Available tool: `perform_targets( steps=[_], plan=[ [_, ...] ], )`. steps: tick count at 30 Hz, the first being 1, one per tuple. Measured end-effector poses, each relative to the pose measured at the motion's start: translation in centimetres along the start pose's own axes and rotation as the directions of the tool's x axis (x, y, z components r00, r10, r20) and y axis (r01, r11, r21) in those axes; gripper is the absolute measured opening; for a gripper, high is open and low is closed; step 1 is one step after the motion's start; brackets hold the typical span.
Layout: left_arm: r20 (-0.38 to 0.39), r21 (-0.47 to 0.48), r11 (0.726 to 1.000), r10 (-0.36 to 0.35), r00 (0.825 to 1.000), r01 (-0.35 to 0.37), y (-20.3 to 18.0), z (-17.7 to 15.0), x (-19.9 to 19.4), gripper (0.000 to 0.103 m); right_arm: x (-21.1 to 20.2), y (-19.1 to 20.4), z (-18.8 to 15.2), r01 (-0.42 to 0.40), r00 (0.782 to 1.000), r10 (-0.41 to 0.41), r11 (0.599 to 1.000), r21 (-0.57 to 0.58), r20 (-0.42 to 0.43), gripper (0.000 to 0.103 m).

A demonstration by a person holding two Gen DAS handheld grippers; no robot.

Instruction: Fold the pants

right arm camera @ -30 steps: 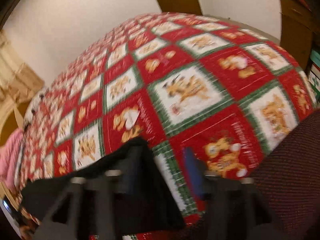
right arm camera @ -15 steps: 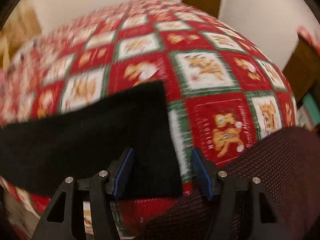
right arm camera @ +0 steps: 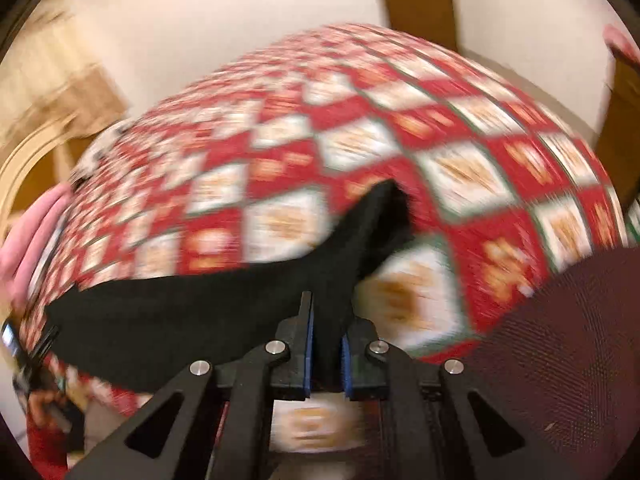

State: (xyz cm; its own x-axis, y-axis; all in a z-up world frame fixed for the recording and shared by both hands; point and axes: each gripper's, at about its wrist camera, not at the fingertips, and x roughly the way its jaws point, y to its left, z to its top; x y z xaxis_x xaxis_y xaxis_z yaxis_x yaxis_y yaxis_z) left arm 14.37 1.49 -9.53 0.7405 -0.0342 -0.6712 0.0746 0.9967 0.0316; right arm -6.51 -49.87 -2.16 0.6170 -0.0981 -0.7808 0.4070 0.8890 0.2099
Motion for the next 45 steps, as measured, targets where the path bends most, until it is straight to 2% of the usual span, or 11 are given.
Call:
perform_targets(
  steps=[7, 16, 18, 19, 24, 28, 33, 37, 41, 43, 45],
  plan=[
    [0.005, -0.023, 0.999, -0.041, 0.999, 0.041, 0.8, 0.0, -0.1, 0.103, 2.9, 18.3, -1.6, -0.228, 0.973, 0.201, 0.917, -0.326, -0.116, 0.011],
    [0.004, -0.028, 0.997, -0.069, 0.998, 0.069, 2.3, -0.2, 0.3, 0.103, 12.0, 27.8, -7.6, -0.345, 0.934, 0.275, 0.857, -0.382, -0.228, 0.023],
    [0.004, -0.019, 0.996, -0.082, 0.997, 0.082, 2.1, -0.2, 0.3, 0.103, 12.2, 27.6, -8.2, -0.428, 0.901, 0.371, 0.844, -0.324, -0.224, 0.065],
    [0.004, -0.011, 0.996, -0.094, 0.996, 0.094, 1.9, -0.3, 0.3, 0.103, 11.9, 27.4, -8.3, -0.481, 0.875, 0.434, 0.828, -0.287, -0.214, 0.072],
    [0.022, 0.073, 0.984, -0.162, 0.987, 0.160, -0.1, -0.1, -0.5, 0.103, 8.7, 25.7, -8.1, -0.650, 0.760, 0.631, 0.741, -0.167, -0.157, 0.073],
    [0.039, 0.154, 0.955, -0.261, 0.964, 0.253, -2.7, 0.3, -2.0, 0.103, 4.8, 22.6, -7.1, -0.538, 0.834, 0.552, 0.809, -0.234, -0.011, 0.073],
    [0.001, 0.230, 0.887, -0.412, 0.911, 0.401, -7.4, 1.0, -3.4, 0.103, 3.0, 15.8, -5.6, -0.212, 0.955, 0.236, 0.967, -0.140, 0.182, 0.071],
    [-0.135, 0.254, 0.823, -0.490, 0.861, 0.509, -12.7, 0.5, -1.9, 0.103, 4.4, 12.5, -5.2, -0.122, 0.971, 0.131, 0.991, -0.057, 0.200, 0.071],
    [-0.215, 0.234, 0.856, -0.416, 0.884, 0.460, -15.5, -0.1, 0.9, 0.103, 6.0, 10.4, -5.6, -0.148, 0.978, 0.144, 0.989, 0.021, 0.154, 0.071],
    [-0.200, 0.187, 0.863, -0.435, 0.878, 0.470, -15.7, 0.0, 1.0, 0.103, 6.5, 9.6, -5.5, -0.161, 0.978, 0.153, 0.986, 0.043, 0.144, 0.071],
    [-0.210, 0.166, 0.839, -0.483, 0.850, 0.518, -16.4, 0.2, 0.9, 0.103, 6.9, 9.3, -5.3, -0.178, 0.976, 0.167, 0.982, 0.070, 0.143, 0.071]
  ],
)
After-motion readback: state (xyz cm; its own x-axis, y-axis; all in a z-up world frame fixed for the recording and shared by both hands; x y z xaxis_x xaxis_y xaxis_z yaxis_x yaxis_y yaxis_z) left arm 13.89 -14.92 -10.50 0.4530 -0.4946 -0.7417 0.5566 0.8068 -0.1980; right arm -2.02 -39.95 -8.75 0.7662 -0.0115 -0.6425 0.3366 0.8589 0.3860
